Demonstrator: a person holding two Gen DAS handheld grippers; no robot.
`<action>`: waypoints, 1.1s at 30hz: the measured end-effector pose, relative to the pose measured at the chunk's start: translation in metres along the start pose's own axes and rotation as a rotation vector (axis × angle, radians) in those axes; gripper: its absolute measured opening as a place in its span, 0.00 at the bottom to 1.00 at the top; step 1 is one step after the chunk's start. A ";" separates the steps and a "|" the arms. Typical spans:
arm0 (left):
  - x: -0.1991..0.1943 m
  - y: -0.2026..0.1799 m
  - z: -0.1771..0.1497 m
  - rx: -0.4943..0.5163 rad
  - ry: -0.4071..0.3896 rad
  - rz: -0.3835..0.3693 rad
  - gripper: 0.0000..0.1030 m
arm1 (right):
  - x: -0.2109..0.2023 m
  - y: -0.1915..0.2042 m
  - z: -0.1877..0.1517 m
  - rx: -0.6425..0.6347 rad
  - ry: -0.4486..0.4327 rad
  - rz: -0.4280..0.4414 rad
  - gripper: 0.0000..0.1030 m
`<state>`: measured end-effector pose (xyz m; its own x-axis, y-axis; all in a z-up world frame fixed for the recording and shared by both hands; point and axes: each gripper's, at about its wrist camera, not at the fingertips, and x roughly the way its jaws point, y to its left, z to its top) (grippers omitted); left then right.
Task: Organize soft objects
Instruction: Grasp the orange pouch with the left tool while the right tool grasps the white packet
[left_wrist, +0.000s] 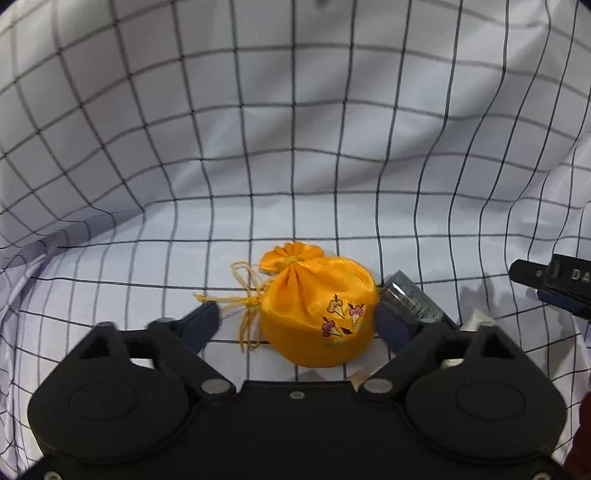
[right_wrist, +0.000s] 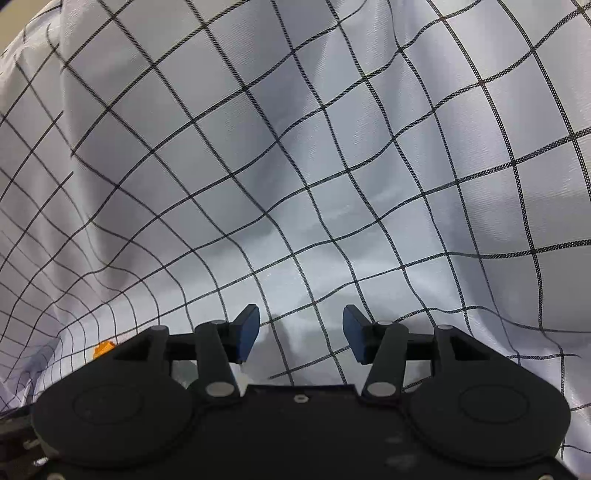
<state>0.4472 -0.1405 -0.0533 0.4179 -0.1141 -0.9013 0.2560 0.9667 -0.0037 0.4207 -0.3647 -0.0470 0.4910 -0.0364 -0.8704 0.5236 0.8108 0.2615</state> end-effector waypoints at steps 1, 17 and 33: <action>0.004 -0.001 0.000 -0.001 0.010 -0.002 0.76 | -0.005 0.001 -0.002 -0.006 0.001 0.005 0.49; 0.034 -0.007 0.012 0.040 0.029 0.010 0.83 | -0.012 0.025 -0.034 -0.076 0.070 0.027 0.71; 0.028 0.022 0.002 0.010 -0.063 -0.036 0.60 | 0.017 0.060 -0.060 -0.153 0.134 -0.030 0.77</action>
<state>0.4666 -0.1235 -0.0777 0.4623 -0.1632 -0.8716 0.2805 0.9594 -0.0309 0.4187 -0.2819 -0.0708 0.3744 0.0084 -0.9272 0.4198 0.8901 0.1775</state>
